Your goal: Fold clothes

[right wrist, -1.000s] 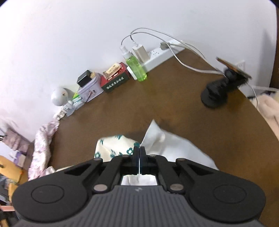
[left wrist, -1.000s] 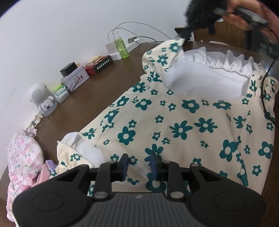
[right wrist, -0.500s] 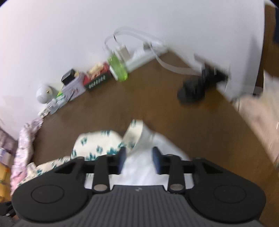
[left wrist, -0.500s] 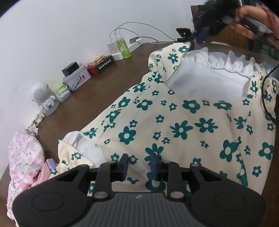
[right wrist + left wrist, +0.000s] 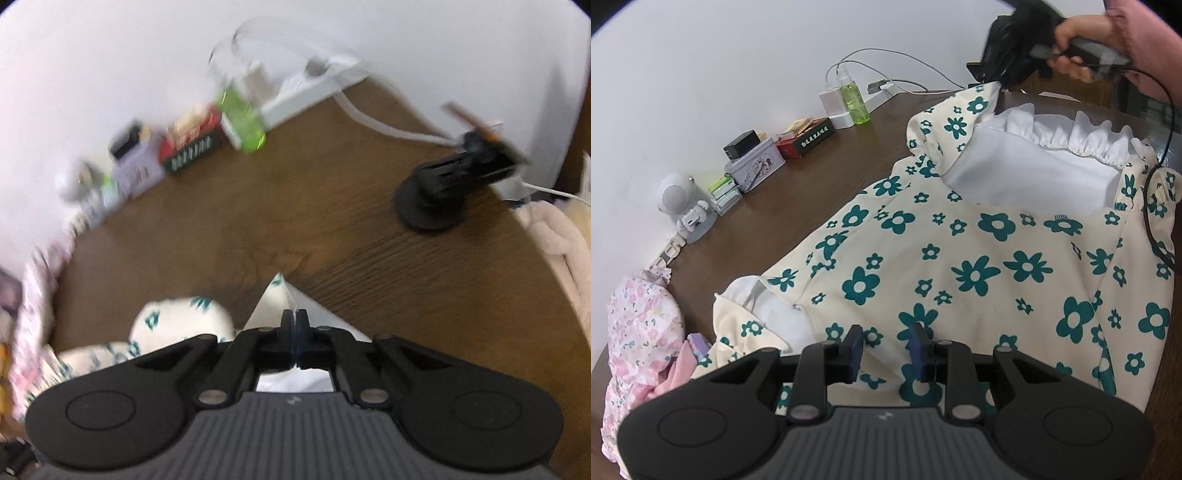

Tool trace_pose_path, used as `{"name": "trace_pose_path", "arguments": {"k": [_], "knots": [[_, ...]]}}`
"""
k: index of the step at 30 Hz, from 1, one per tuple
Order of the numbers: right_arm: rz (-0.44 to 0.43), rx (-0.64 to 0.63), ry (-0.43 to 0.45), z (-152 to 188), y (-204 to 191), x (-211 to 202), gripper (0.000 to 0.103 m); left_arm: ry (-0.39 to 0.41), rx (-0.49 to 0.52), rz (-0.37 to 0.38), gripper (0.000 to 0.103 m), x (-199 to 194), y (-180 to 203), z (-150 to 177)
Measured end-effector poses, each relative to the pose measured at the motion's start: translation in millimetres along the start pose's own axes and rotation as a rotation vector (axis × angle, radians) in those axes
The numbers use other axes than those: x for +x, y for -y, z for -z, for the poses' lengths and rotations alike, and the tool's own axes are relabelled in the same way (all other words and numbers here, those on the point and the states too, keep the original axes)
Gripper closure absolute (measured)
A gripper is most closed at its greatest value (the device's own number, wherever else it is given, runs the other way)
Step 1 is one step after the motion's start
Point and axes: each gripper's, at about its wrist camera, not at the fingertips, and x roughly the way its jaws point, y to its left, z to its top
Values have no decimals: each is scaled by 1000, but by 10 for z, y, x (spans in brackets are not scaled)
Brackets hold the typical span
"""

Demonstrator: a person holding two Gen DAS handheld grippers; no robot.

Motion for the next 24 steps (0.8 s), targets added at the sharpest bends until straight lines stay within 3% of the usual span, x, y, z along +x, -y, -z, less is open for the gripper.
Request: {"name": "trace_pose_path", "arguments": {"k": [3,8,11,13,16,19,24], "knots": [[-2,77,45,13,233,-185,103,1,-7,-5,78,-4,0,13],[42,141,-11,107,436,-6,102,0,-26,-2,78,-4,-27,15],[-27,157,29,156,405,-104,88,-2,-28,-6,77,-2,-27,2],[-48,90,88,231,258,-348,61,-4,-25,-18,71,-3,-18,-5],[-93,-67,112,465,-8,-771,54,-5,-32,-28,67,-2,-23,-7],[-89,-220,51,860,-165,-1073,49,-6,-54,-24,67,2,-47,2],[-58,-317,-63,1430,-74,-1369,49,-20,-83,-27,67,-62,-50,-28]]}}
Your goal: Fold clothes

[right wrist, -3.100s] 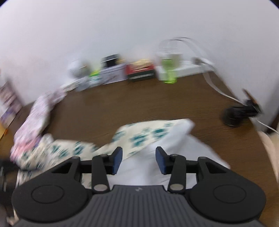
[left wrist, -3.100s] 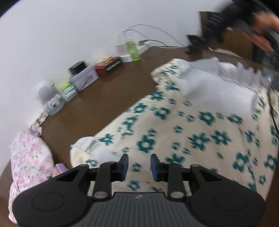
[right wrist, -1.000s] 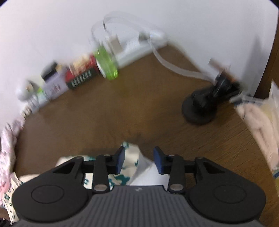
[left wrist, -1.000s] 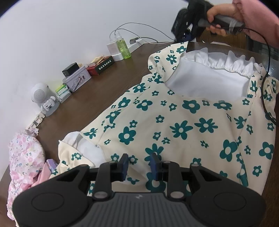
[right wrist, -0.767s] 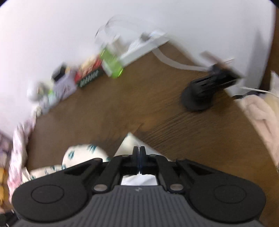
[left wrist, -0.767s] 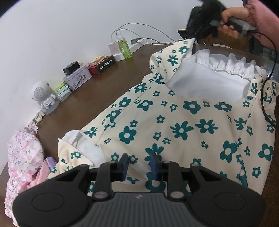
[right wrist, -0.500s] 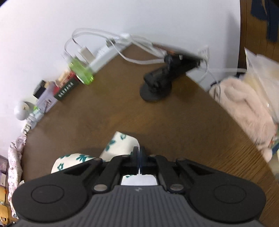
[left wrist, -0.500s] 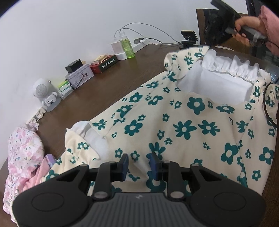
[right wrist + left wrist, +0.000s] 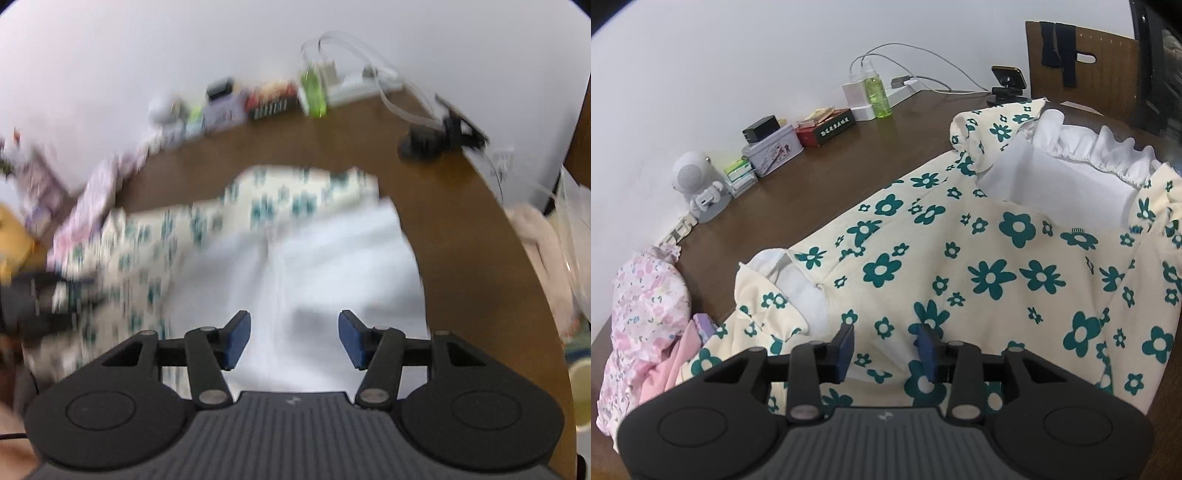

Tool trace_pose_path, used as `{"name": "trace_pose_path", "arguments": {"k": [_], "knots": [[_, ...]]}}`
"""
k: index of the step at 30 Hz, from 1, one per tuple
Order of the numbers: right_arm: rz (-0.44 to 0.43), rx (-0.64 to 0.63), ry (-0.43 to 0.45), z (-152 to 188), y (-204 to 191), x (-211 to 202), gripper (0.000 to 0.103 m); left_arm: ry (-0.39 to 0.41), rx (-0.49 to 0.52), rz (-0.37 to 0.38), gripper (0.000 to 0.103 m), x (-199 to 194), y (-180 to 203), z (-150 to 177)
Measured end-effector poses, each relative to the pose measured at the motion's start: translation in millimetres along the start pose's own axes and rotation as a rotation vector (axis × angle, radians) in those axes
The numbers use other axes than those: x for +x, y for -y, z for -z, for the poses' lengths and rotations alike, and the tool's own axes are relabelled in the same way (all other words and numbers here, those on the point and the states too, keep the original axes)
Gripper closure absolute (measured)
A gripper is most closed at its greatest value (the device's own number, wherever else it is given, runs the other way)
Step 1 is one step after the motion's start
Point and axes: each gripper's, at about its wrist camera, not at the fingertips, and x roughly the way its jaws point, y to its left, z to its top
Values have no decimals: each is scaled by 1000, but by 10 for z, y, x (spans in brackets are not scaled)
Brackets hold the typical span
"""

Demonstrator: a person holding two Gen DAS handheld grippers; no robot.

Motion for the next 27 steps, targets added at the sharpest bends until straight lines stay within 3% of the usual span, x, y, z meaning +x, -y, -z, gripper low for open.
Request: {"name": "trace_pose_path", "arguments": {"k": [4,8,11,12,13,14,21,25,27], "knots": [[14,-16,-12,301,24,-245,49,17,5,-9,62,-159,87,-23],[20,-13,-57,433,130,-162,53,0,9,-26,61,-238,188,-21],[-5,-27,-95,482,152,-7,65,-29,-26,-54,61,-278,202,47],[-12,-32,-103,496,145,36,78,-39,-38,-63,61,-293,204,81],[-13,-37,-96,511,137,48,97,-49,-49,-72,61,-308,207,118],[-16,-31,-72,498,144,18,102,-59,-59,-80,61,-323,209,155],[17,57,86,292,360,-144,102,-98,-81,-116,62,-391,277,309],[44,69,7,314,435,155,102,-94,-80,-129,62,-419,325,335],[66,42,7,346,396,132,102,-92,-92,-130,62,-438,322,352]]}}
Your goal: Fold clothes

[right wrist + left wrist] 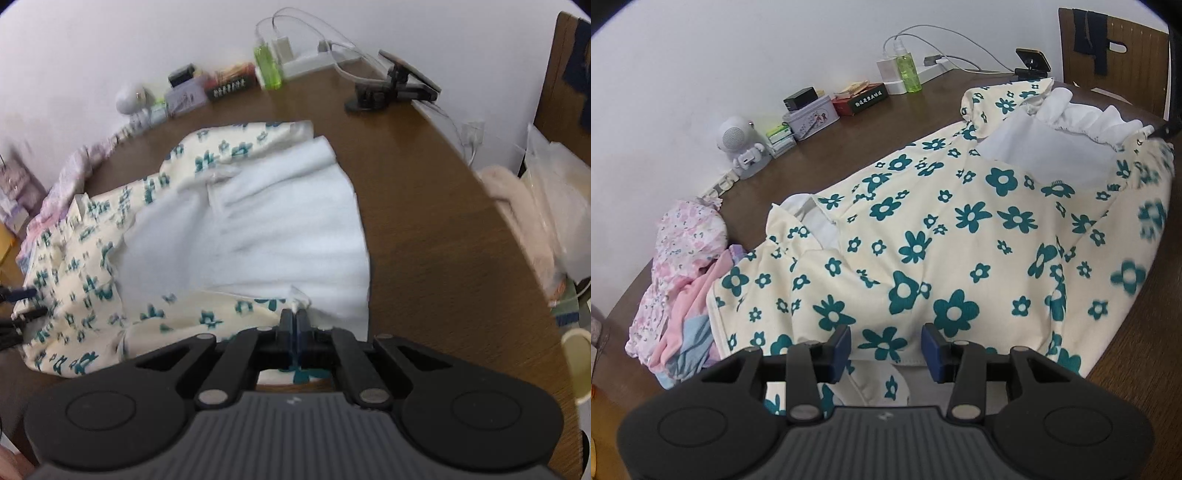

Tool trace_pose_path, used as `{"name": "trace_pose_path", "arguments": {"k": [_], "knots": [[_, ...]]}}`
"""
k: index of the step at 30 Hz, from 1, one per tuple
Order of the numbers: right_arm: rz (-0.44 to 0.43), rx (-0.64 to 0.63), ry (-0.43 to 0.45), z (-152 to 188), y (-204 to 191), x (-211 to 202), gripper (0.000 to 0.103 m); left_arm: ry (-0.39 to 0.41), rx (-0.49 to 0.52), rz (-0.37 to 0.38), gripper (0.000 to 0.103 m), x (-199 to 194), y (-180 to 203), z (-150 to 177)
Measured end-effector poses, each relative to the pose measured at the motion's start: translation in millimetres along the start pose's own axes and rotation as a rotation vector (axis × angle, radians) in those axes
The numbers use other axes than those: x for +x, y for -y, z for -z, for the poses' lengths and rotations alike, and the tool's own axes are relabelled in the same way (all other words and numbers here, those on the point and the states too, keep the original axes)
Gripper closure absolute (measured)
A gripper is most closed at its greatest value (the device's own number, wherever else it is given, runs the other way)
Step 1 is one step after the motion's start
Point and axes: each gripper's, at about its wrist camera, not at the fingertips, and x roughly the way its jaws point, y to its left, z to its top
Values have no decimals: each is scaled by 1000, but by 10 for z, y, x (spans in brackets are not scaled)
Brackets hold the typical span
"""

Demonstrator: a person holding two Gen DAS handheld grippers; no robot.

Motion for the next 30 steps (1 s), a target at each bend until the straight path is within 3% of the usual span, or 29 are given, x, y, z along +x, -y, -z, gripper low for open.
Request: {"name": "trace_pose_path", "arguments": {"k": [3,6,10,13,17,22,30], "knots": [[23,-23,22,36,-50,-91,99,8,-27,-5,61,-50,-38,28],[13,2,78,42,-84,-272,86,43,-67,-30,62,-183,-103,58],[-109,-94,176,16,-455,-506,75,80,-55,5,61,-354,-47,105],[-205,-202,102,70,-835,-320,73,94,-34,35,64,-441,19,144],[-168,-294,9,262,-1072,47,74,51,-14,40,69,-338,121,227],[-111,-259,43,424,-898,30,88,38,-101,6,68,-274,9,369],[-57,-253,57,566,-902,-69,88,62,-227,-16,68,-330,-75,519]]}}
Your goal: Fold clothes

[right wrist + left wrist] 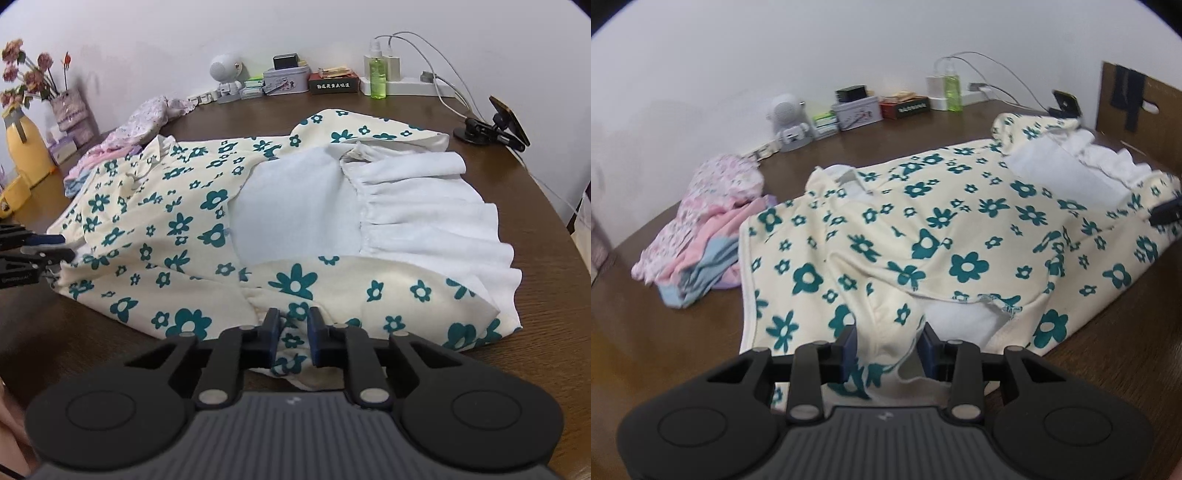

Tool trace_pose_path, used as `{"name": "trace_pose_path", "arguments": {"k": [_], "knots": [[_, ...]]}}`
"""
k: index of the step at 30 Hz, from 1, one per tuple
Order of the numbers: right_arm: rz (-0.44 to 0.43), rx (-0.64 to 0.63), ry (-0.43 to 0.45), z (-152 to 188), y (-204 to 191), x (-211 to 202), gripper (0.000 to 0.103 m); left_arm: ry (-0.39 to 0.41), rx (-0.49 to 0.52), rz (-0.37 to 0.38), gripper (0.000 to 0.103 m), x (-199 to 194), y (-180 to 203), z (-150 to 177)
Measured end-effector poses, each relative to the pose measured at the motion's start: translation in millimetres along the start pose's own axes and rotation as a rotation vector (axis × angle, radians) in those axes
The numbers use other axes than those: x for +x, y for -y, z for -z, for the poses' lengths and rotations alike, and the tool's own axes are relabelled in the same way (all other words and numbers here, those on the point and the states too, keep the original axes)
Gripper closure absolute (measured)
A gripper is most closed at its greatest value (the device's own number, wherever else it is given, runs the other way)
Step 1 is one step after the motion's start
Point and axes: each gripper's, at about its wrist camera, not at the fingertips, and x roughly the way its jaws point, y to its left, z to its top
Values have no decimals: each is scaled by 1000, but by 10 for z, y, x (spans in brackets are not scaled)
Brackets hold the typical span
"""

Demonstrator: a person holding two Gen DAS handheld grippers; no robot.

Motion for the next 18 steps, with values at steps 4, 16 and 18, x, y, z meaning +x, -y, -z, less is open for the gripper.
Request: {"name": "trace_pose_path", "arguments": {"k": [4,16,18], "knots": [[13,-3,-25,-38,-120,-18,88,1,-26,-19,68,-37,-18,42],[-22,53,153,-83,-164,-530,24,142,-22,-31,25,-334,-73,29],[-9,28,191,-125,-210,-668,7,217,-38,-47,0,-512,-110,21]]}}
